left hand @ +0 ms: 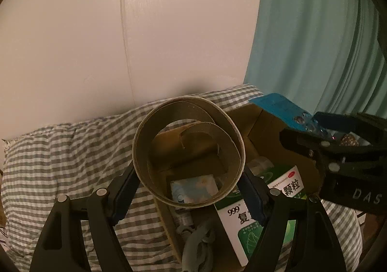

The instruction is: Organize objects

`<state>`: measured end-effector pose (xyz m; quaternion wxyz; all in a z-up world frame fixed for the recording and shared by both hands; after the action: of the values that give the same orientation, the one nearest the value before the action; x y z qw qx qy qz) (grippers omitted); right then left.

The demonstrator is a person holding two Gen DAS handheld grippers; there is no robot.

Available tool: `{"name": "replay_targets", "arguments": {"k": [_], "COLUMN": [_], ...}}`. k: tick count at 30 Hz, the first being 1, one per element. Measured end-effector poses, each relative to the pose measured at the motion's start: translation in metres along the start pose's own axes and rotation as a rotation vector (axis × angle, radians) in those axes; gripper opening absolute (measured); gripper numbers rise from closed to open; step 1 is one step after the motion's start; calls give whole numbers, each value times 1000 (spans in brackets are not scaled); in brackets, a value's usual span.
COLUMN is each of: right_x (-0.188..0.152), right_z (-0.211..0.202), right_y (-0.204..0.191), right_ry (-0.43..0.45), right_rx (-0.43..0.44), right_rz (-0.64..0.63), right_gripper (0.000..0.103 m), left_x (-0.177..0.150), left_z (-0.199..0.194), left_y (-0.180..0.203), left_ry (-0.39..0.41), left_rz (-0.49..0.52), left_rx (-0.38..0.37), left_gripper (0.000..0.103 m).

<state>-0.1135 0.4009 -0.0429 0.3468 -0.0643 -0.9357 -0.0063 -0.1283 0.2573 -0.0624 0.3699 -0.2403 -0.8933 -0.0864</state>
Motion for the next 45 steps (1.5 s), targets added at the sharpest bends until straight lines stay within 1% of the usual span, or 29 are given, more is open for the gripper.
{"name": "replay_targets", "arguments": {"k": [7, 11, 13, 14, 15, 16, 18, 22, 24, 27, 29, 31, 33, 35, 37, 40, 42, 43, 45], "right_x": [1, 2, 3, 4, 6, 8, 10, 11, 14, 16, 14, 11, 5, -1, -3, -8, -16, -20, -31], "right_z": [8, 3, -3, -7, -13, -18, -27, -49, -64, -92, -117, -138, -163, -179, -194, -221, -238, -245, -255], "right_y": [-5, -2, 1, 3, 4, 6, 6, 6, 0, -4, -10, -17, -23, -27, -37, -56, -64, -68, -73], "right_ry": [-14, 4, 16, 26, 39, 48, 68, 101, 130, 168, 216, 257, 314, 347, 361, 407, 443, 456, 479], "right_rx": [22, 28, 38, 38, 33, 30, 26, 16, 13, 12, 23, 12, 21, 50, 68, 40, 51, 56, 46], "right_rz": [25, 48, 64, 72, 76, 77, 81, 85, 66, 61, 60, 56, 85, 122, 99, 41, 31, 30, 23], "right_gripper": [70, 70, 73, 79, 83, 83, 84, 85, 85, 85, 85, 85, 87, 91, 92, 94, 101, 103, 103], "left_x": [0, -3, -1, 0, 1, 3, 7, 15, 20, 30, 34, 37, 38, 36, 30, 20, 12, 7, -5], "left_z": [1, 5, 3, -1, -6, -13, -25, -56, -75, -107, -132, -154, -177, -205, -226, -252, -266, -271, -282], "left_y": [-1, 0, -1, -1, -2, -3, -6, -15, -19, -26, -34, -42, -49, -58, -66, -74, -80, -82, -85], "left_ry": [-18, -24, -24, -21, -17, -8, 7, 41, 63, 107, 138, 164, 190, 221, 247, 267, 278, 287, 308], "left_rz": [-14, -15, -18, -18, -18, -16, -14, -18, -16, 1, 6, 3, -3, -3, -3, -25, -44, -56, -77], "left_rx": [-23, -30, -28, -26, -21, -12, -2, 18, 30, 67, 94, 124, 145, 170, 197, 219, 222, 225, 234], "left_gripper": [80, 82, 84, 86, 92, 95, 95, 95, 98, 101, 102, 103, 103, 103, 103, 103, 103, 103, 103]}}
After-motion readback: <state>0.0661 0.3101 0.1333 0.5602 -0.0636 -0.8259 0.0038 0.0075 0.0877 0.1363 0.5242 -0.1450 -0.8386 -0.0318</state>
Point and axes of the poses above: each gripper's, at about its wrist camera, not at the fingertips, and z roughly the way its jaws point, y to its right, x to its top, the point moved 3 cm from there along z, roughly the way its jaws point, and after that the axes turned 6 degrees about z, right-handed, at the moved point
